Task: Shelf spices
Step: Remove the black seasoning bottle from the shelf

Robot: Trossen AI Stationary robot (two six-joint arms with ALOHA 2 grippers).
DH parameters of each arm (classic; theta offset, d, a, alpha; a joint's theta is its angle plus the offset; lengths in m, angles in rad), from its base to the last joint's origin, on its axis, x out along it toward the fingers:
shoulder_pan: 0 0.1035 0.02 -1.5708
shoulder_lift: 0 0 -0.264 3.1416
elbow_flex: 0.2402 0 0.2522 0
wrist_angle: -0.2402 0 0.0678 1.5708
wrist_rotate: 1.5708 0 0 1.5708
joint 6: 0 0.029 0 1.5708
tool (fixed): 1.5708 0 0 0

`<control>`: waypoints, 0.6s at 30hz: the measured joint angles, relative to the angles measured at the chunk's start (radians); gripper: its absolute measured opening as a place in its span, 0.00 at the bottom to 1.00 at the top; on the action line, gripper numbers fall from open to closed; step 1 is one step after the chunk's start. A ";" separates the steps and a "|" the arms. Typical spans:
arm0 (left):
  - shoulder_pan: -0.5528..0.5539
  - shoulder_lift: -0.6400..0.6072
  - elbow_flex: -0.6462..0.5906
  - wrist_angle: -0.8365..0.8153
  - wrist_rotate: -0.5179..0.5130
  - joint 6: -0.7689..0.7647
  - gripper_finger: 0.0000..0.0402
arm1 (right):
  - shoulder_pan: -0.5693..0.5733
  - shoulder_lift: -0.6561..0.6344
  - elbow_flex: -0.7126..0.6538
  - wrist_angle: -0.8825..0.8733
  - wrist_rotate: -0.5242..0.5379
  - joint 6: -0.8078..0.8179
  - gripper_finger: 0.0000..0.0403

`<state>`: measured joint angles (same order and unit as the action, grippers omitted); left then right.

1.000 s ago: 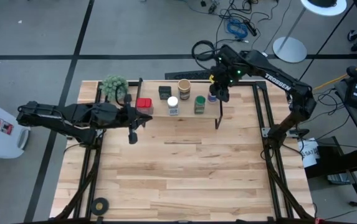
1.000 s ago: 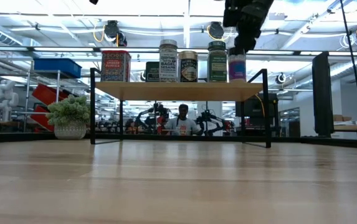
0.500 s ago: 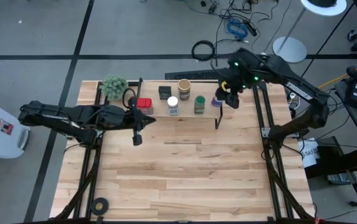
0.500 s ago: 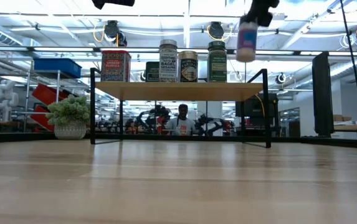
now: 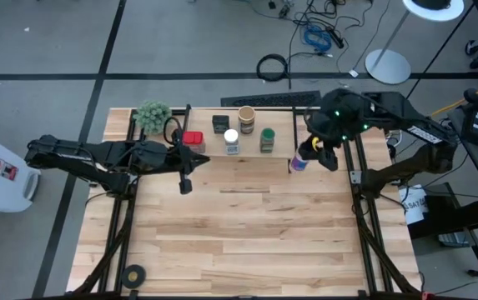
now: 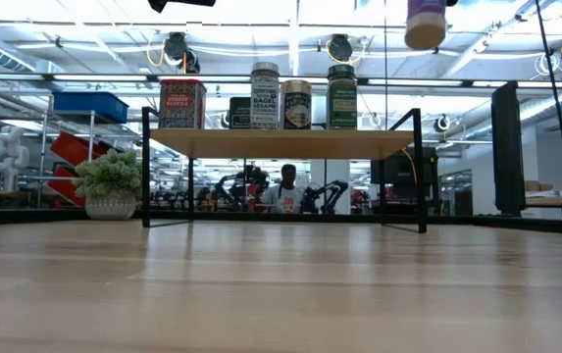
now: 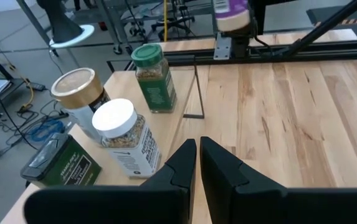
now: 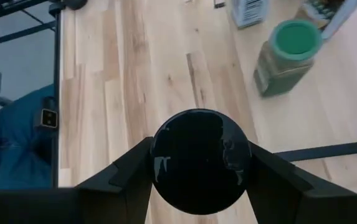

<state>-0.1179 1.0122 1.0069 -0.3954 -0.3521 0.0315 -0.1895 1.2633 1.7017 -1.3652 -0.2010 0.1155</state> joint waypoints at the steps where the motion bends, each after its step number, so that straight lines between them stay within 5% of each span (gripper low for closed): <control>1: 0.000 0.000 0.000 0.000 0.000 0.000 0.08 | 0.028 -0.001 -0.008 -0.002 0.021 0.015 0.50; 9: 0.000 0.000 0.000 -0.001 -0.001 -0.053 0.08 | 0.210 -0.054 -0.164 0.087 0.126 0.123 0.50; 18: 0.000 0.000 0.000 -0.002 -0.001 -0.048 0.08 | 0.378 -0.125 -0.523 0.352 0.257 0.310 0.50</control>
<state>-0.1181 1.0119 1.0069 -0.3976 -0.3534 -0.0166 0.1885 1.1385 1.1787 -1.0132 0.0557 0.4255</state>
